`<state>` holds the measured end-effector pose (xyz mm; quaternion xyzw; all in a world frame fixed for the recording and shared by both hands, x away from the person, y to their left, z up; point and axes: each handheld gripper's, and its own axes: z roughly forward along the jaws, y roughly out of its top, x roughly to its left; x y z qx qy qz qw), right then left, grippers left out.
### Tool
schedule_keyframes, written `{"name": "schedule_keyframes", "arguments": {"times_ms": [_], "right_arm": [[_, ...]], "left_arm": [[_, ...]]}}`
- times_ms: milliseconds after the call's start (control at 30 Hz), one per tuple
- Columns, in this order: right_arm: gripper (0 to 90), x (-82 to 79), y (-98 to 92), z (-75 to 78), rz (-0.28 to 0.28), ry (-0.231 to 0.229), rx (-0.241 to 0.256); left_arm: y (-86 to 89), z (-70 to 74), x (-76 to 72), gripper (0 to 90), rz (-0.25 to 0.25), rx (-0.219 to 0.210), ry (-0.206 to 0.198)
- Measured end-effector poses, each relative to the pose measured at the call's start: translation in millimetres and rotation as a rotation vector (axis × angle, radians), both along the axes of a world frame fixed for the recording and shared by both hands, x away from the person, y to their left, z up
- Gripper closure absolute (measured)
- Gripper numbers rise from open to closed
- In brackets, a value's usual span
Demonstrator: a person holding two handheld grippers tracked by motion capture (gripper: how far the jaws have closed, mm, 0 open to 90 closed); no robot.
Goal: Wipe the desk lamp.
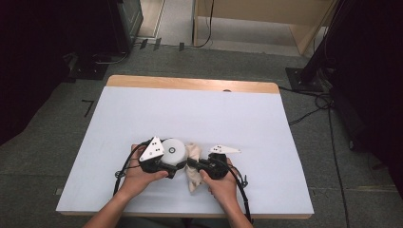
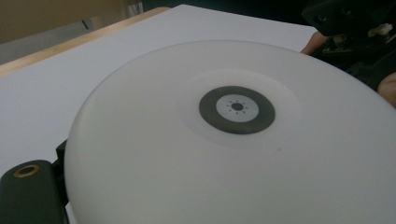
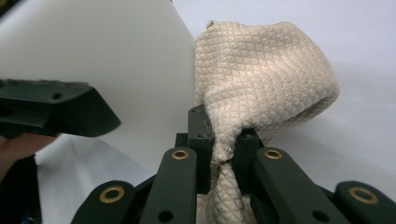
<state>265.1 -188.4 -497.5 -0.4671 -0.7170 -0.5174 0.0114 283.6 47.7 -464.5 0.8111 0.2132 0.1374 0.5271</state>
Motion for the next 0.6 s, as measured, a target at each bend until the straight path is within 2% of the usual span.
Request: {"name": "schedule_keyframes", "arguments": {"times_ms": [167, 333, 433, 600], "right_arm": [[82.3, 1.7, -1.7, -0.6, -0.004, -0.014, -0.038], [79.0, 3.4, -10.0, 3.1, -0.038, -0.025, -0.04], [70.0, 4.1, -14.6, 6.1, -0.056, -0.033, -0.068], [51.4, 4.1, -17.1, 16.4, -0.088, -0.082, -0.18]], "left_arm": [[0.7, 0.3, 0.5, 8.4, -0.008, 0.003, 0.002], [3.3, 1.5, 0.2, 8.2, -0.015, 0.0, 0.011], [5.1, 3.1, -1.6, 8.2, 0.0, 0.015, 0.012], [8.8, 6.2, -2.5, 8.2, -0.013, 0.041, 0.025]]}}
